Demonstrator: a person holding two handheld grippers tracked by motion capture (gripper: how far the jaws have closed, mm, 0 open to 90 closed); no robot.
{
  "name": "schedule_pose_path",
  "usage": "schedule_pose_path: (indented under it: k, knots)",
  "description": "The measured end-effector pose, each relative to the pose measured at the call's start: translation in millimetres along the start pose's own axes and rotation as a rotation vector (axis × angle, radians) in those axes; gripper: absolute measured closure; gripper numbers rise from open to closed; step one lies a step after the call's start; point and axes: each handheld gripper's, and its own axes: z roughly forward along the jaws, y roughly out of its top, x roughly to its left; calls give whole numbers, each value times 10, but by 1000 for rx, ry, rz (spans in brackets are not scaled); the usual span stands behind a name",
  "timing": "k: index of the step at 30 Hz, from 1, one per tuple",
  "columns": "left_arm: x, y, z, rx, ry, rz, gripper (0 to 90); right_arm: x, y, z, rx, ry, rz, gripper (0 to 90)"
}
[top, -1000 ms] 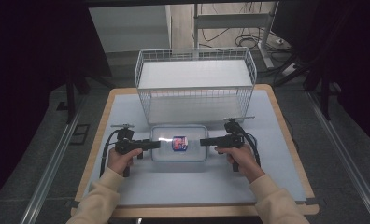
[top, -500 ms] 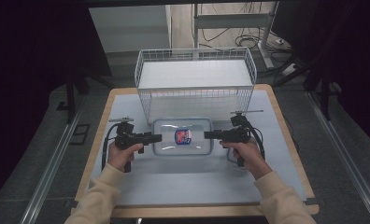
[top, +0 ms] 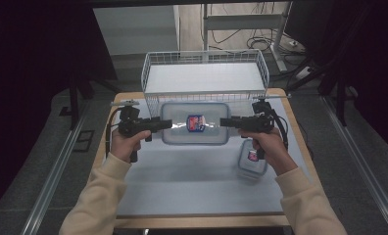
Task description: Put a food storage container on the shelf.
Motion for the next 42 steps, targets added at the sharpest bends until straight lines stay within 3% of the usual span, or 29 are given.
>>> schedule_pose_path:
  k: [2,13,25,32,35,42]
  knots:
    - [-38,153,2,-11,2,13,478,15,85,-40,-12,-2,-8,497]
    - [-118,570,-10,-37,6,52,475,81,451,-174,-64,-19,-59,496]
    - [-103,992,44,-58,-4,70,474,108,864,-270,-95,-38,-81,494]
    - [16,1230,152,-52,4,64,474,-38,1134,-210,-97,-38,-63,492]
    - [127,1346,228,-38,7,49,474,-148,1271,-134,-87,-37,-51,491]
    - [267,1433,388,-2,11,28,469,-316,1407,-58,-68,-44,-26,489]
